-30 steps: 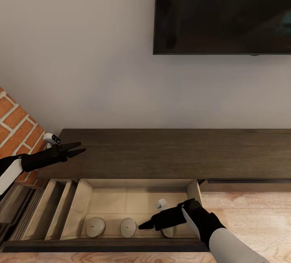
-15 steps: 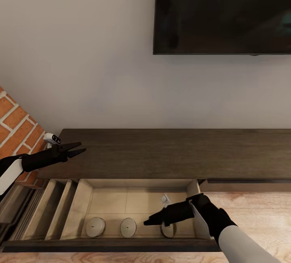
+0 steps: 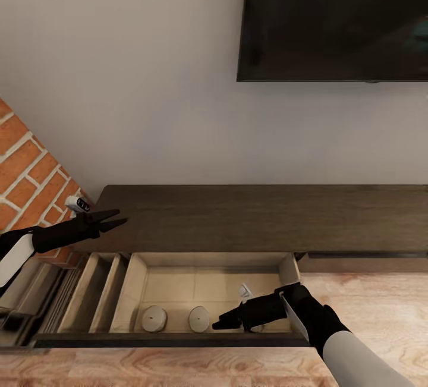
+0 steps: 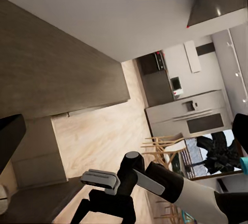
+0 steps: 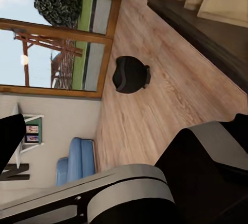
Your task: Place each of the two pumpkins and all three candles from the living room inside a cabinet in the living room (use any cabinet), then make sure every cabinet is closed, and position the cauldron so it is next to a table in the living room.
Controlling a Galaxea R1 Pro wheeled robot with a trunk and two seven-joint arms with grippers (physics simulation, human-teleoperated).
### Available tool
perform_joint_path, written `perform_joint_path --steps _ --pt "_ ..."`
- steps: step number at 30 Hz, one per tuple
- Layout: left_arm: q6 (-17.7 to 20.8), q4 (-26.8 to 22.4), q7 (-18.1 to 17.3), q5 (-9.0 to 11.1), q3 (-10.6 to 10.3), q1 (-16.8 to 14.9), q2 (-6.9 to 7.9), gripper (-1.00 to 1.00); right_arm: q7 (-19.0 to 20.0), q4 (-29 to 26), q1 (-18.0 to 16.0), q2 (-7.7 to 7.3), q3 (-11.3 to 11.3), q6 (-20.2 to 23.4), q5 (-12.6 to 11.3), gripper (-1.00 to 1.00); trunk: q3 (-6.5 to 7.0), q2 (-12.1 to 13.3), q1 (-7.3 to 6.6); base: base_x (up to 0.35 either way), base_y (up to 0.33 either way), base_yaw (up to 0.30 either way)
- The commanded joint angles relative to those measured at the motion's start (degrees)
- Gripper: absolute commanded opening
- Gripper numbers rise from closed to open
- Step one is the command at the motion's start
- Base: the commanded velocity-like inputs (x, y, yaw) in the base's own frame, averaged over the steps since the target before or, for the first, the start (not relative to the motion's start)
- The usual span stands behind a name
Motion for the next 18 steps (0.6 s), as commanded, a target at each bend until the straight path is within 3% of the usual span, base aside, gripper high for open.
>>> perform_joint_path --steps 1,18 --pt "0.0 0.0 0.0 0.0 0.0 0.0 0.0 1.0 0.0 -0.1 0.0 0.0 0.0 0.0 0.0 1.0 0.18 0.4 -0.23 -0.189 0.147 0.0" --pt "0.1 0.2 0.0 0.0 0.0 0.0 0.03 1.0 0.0 -3.0 0.1 -1.2 0.0 0.4 -0.1 1.0 3.24 7.2 -3.96 -0.183 0.138 0.0"
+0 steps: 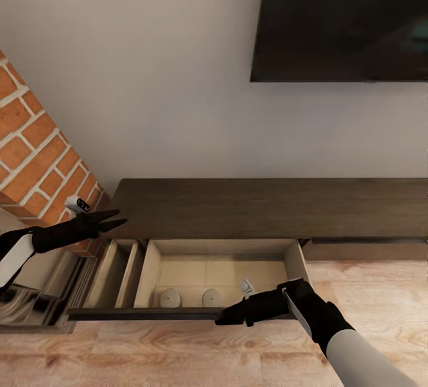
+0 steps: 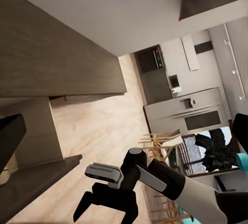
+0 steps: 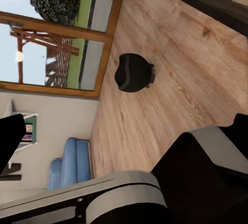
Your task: Place each of the two pumpkins and all three candles from the living room inside a cabinet in the living room (use any cabinet), then make sure every cabinet is closed, and position the cauldron so it is next to a table in the living room.
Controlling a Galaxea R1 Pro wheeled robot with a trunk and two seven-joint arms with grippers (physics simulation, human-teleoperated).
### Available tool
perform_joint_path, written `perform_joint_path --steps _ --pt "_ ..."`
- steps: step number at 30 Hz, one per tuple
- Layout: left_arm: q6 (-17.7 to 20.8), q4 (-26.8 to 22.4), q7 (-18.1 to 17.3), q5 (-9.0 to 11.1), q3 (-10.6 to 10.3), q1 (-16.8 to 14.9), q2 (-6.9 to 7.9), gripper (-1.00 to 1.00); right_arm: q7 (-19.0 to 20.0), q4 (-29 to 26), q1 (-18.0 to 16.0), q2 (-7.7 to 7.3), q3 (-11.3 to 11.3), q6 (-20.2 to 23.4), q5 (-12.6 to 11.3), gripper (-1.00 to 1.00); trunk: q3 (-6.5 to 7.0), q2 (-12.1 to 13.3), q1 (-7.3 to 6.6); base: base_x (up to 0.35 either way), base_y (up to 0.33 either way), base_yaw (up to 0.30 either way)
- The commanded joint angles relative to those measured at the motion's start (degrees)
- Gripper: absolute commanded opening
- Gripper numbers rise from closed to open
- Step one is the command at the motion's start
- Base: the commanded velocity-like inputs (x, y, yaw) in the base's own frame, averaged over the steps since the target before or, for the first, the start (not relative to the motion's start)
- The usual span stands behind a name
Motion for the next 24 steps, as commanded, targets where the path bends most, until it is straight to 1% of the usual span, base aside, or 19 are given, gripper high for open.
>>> perform_joint_path --steps 1,10,19,23,24 --pt "0.0 0.0 0.0 0.0 0.0 0.0 0.01 1.0 0.0 0.0 0.0 -0.01 0.0 0.0 0.0 1.0 0.18 0.4 -0.23 -0.12 0.052 0.0" --pt "0.0 0.0 0.1 0.0 0.0 0.0 0.05 1.0 0.0 -0.1 0.0 -0.03 0.0 0.0 0.0 1.0 1.8 4.0 -2.2 -0.084 0.01 0.0" --pt "-0.1 0.4 0.1 0.1 0.0 0.0 -0.09 1.0 -0.6 1.3 1.0 0.68 0.2 -0.4 0.1 1.0 3.42 7.6 -4.18 -0.002 0.0 0.0" --pt "-0.1 0.4 0.2 0.0 -0.1 0.0 -0.05 1.0 -1.6 5.0 1.5 0.82 0.3 -0.5 0.3 1.0 4.13 9.2 -5.06 0.0 0.0 0.0" --pt "0.0 0.5 0.2 0.0 -0.2 0.0 -0.06 1.0 -2.0 6.7 1.7 0.83 0.3 -0.5 0.4 1.0 4.31 9.6 -5.28 0.0 0.0 0.0"
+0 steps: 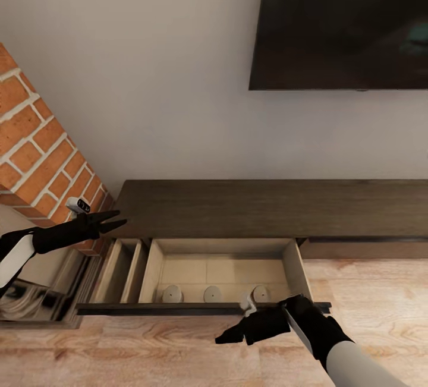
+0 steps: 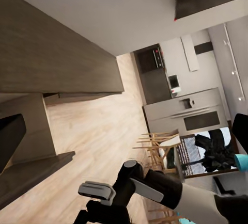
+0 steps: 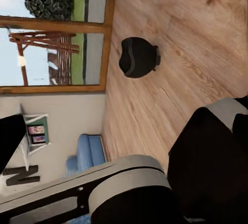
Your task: Place each of the two pumpkins and all three candles from the living room inside a cabinet in the living room (use any cabinet), then make sure every cabinet is closed, and position the cauldron so it is next to a table in the living room.
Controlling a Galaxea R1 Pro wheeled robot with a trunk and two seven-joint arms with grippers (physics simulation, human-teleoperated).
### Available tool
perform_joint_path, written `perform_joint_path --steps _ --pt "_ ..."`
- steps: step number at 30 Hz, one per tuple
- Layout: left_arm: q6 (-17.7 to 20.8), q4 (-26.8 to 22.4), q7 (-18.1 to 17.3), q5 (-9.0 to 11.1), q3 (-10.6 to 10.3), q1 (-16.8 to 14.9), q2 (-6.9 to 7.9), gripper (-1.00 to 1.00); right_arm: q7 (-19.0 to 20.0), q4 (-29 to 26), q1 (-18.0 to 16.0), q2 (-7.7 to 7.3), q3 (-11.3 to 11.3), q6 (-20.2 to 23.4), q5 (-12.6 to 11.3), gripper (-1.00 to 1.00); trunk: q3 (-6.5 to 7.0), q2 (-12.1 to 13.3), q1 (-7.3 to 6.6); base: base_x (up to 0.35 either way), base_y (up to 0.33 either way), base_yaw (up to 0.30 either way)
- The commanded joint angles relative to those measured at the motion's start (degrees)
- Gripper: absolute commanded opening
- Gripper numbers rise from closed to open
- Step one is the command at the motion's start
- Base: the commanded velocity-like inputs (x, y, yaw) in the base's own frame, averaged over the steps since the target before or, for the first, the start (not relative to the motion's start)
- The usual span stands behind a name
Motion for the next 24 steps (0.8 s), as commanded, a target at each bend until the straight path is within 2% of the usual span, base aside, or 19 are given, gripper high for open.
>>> perform_joint_path --steps 1,3,6,8,10,11,13,16,17,19,20,21,22,23,24 --pt "0.0 0.0 0.1 0.0 -0.1 0.0 -0.04 1.0 -0.2 1.2 0.1 0.01 0.0 -0.1 0.1 1.0 0.19 0.4 -0.23 0.0 0.0 0.0" --pt "0.0 0.0 0.5 -0.2 -0.4 0.0 -0.17 1.0 -0.5 3.1 0.4 0.01 0.0 -0.7 0.2 1.0 0.55 1.2 -0.67 0.0 0.0 0.0" --pt "0.1 0.0 4.5 -1.2 -0.5 0.0 -0.4 1.0 -1.3 6.0 0.6 0.02 0.1 -2.1 0.3 1.0 1.09 2.4 -1.32 0.0 0.0 0.0" --pt "0.4 -0.2 7.4 -1.4 -0.6 0.0 -0.43 1.0 -3.0 7.6 0.8 0.03 0.1 -2.6 0.3 1.0 1.44 3.2 -1.76 0.0 0.0 0.0" --pt "0.6 -0.2 8.3 -1.4 -0.8 0.1 -0.4 1.0 -4.2 8.3 0.9 0.04 0.1 -3.0 0.3 1.0 1.8 4.0 -2.2 0.0 0.0 0.0" --pt "0.7 -0.1 8.7 -1.4 -1.7 0.2 -0.32 1.0 -5.3 8.8 1.0 0.07 0.2 -3.7 0.3 1.0 1.98 4.4 -2.42 0.0 0.0 0.0" --pt "0.8 0.0 9.0 -1.4 -5.3 0.5 -0.04 1.0 -7.1 9.7 1.0 0.11 0.2 -5.3 0.3 1.0 2.34 5.2 -2.86 0.0 0.0 0.0" --pt "0.9 0.0 8.9 -1.3 -14.2 0.6 -0.08 1.0 -9.4 10.6 1.1 0.25 0.2 -6.6 0.6 1.0 2.88 6.4 -3.52 0.0 0.0 0.0" --pt "0.9 0.0 8.9 -1.3 -15.3 0.6 -0.13 1.0 -9.5 10.6 1.1 0.26 0.2 -6.7 0.7 1.0 3.06 6.8 -3.74 0.0 0.0 0.0" --pt "1.0 0.1 9.0 -1.3 -19.7 0.6 -0.46 1.0 -10.1 10.7 1.1 0.27 0.2 -6.8 1.0 1.0 3.42 7.6 -4.18 0.0 0.0 0.0" --pt "1.0 0.1 9.1 -1.3 -20.8 0.6 -0.63 1.0 -10.2 10.7 1.1 0.27 0.2 -6.9 1.1 1.0 3.6 8.0 -4.4 0.0 0.0 0.0" --pt "1.0 0.1 9.1 -1.3 -23.2 0.6 -1.06 1.0 -10.6 10.7 1.1 0.28 0.2 -6.9 1.2 1.0 3.78 8.4 -4.62 0.0 0.0 0.0" --pt "1.1 0.2 9.1 -1.3 -26.9 0.6 -1.75 1.0 -11.3 10.7 1.1 0.28 0.2 -6.9 1.4 1.0 3.96 8.8 -4.84 0.0 0.0 0.0" --pt "1.1 0.1 9.2 -1.2 -31.9 0.6 -2.3 1.0 -12.7 10.7 1.1 0.28 0.2 -7.0 1.5 1.0 4.14 9.2 -5.06 0.0 0.0 0.0" --pt "1.1 0.2 9.2 -1.1 -34.1 0.6 -2.45 1.0 -13.6 10.7 1.1 0.26 0.2 -7.1 1.5 1.0 4.32 9.6 -5.28 0.0 0.0 0.0"
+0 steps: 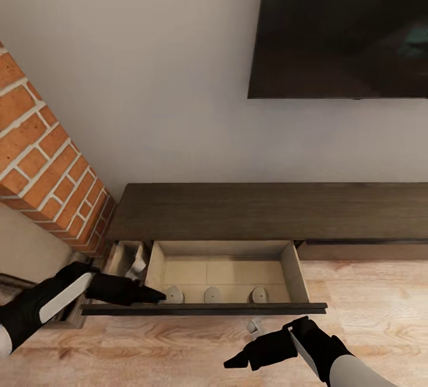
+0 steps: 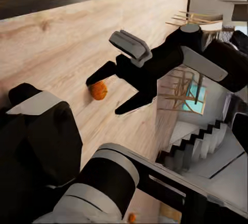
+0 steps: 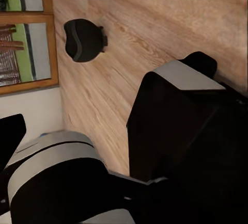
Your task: Place each of the two pumpkins and all three candles from the living room inside a cabinet in the living room (use any cabinet), then make sure every cabinet is closed, and position the cauldron so it is next to a table in the living room.
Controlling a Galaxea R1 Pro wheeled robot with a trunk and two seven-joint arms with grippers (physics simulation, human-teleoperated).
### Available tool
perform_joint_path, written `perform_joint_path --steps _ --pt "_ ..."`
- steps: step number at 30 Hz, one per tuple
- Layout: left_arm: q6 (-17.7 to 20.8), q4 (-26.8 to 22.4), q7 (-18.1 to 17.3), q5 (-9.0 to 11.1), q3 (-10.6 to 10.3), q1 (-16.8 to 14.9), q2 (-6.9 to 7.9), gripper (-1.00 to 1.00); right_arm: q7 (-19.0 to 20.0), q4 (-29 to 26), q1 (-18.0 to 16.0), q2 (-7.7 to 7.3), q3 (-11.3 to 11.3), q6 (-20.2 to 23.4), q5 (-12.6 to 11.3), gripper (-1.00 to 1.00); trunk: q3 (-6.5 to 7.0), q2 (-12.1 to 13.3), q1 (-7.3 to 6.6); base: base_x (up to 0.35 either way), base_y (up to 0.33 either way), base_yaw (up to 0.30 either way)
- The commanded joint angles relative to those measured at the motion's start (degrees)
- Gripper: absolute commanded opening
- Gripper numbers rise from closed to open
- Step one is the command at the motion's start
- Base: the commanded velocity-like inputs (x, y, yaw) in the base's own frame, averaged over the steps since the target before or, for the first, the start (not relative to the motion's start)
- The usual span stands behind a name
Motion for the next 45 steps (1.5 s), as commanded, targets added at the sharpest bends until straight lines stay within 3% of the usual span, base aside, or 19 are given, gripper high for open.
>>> perform_joint_path --steps 1,2,5,7,9,12,13,14,17,21,23,24,25,27,33,38,40,41,45 --pt "0.0 0.1 0.0 0.1 -2.1 0.0 -0.11 1.0 -1.0 0.0 0.0 -0.03 0.0 -0.3 0.0 1.0 0.19 0.4 -0.23 0.0 0.0 0.0" --pt "0.0 0.7 0.1 0.1 -4.8 0.0 -0.22 1.0 -2.6 0.0 0.0 -0.05 0.0 -1.2 0.0 1.0 0.37 0.8 -0.45 0.0 0.0 0.0" --pt "-0.1 3.5 0.1 0.2 -9.0 0.1 -0.76 1.0 -4.5 0.1 0.0 -0.06 0.0 -3.7 -0.1 1.0 0.91 2.0 -1.1 0.0 0.0 0.0" --pt "-0.2 6.1 0.1 0.3 -12.1 0.1 -2.61 1.0 -5.2 0.1 0.0 -0.07 0.0 -4.7 -0.2 1.0 1.09 2.4 -1.32 0.0 0.0 0.0" --pt "-0.4 10.0 0.2 0.2 -15.7 0.3 -5.75 1.0 -7.0 0.1 0.0 -0.07 0.0 -5.1 -0.3 1.0 1.09 2.4 -1.32 0.0 0.0 0.0" --pt "-0.9 22.2 0.4 0.1 -19.1 0.4 -12.76 1.0 -12.3 0.2 0.0 0.04 0.0 -5.3 -0.1 1.0 1.09 2.4 -1.32 0.0 0.0 0.0" --pt "-1.8 33.2 0.7 -0.1 -19.7 0.5 -18.44 1.0 -15.8 0.3 0.0 0.18 0.0 -5.9 -0.1 1.0 1.09 2.4 -1.32 0.0 0.0 0.0" --pt "-3.5 40.5 0.8 -0.2 -19.9 0.5 -22.12 1.0 -17.8 0.6 0.0 0.41 0.0 -6.8 -0.2 1.0 1.09 2.4 -1.32 0.0 0.0 0.0" --pt "-11.0 50.6 1.0 -0.2 -20.1 0.5 -27.21 1.0 -22.4 3.0 0.0 1.02 0.1 -9.7 -0.2 1.0 1.09 2.4 -1.32 0.0 0.0 0.0" --pt "-15.3 53.5 1.4 0.0 -20.1 0.6 -28.37 1.0 -28.8 6.1 0.0 1.19 0.1 -13.5 -0.1 1.0 1.09 2.4 -1.32 0.0 0.0 0.0" --pt "-17.2 54.1 6.3 0.3 -20.1 0.6 -28.68 1.0 -32.8 7.9 0.0 1.23 0.1 -16.1 -0.1 1.0 1.09 2.4 -1.32 0.0 0.0 0.0" --pt "-17.9 54.1 9.2 0.4 -20.0 0.7 -28.85 1.0 -33.6 8.5 0.0 1.23 0.1 -16.6 -0.1 1.0 1.09 2.4 -1.32 0.0 0.0 0.0" --pt "-19.4 54.1 15.3 0.6 -19.9 1.0 -29.52 1.0 -34.6 9.3 0.0 1.23 0.1 -17.4 0.0 1.0 1.09 2.4 -1.32 0.0 0.0 0.0" --pt "-20.6 54.1 19.5 1.5 -19.9 1.2 -30.09 1.0 -34.9 9.9 0.0 1.19 0.1 -17.9 0.3 1.0 1.09 2.4 -1.32 0.0 0.0 0.0" --pt "-28.2 54.2 35.6 9.8 -19.8 2.8 -32.44 1.0 -40.5 14.8 0.0 1.31 0.1 -24.0 1.4 1.0 1.09 2.4 -1.32 0.0 0.0 0.0" --pt "-37.6 54.0 55.1 12.1 -19.9 5.0 -36.38 1.0 -46.8 19.5 1.2 3.43 0.0 -31.6 1.6 1.0 1.09 2.4 -1.32 0.0 0.0 0.0" --pt "-40.5 54.0 58.4 12.2 -19.9 5.6 -37.09 1.0 -49.5 20.1 2.5 4.49 0.0 -34.3 1.6 1.0 1.09 2.4 -1.32 0.0 0.0 0.0" --pt "-42.8 54.1 59.8 12.3 -19.9 6.2 -37.47 1.0 -53.7 20.4 3.7 5.42 0.0 -37.6 1.6 1.0 1.09 2.4 -1.32 0.0 0.0 0.0" --pt "-47.1 54.5 60.7 12.4 -19.8 7.3 -37.63 1.0 -60.5 20.7 5.9 6.67 0.0 -44.1 1.3 1.0 1.09 2.4 -1.32 0.0 0.0 0.0"
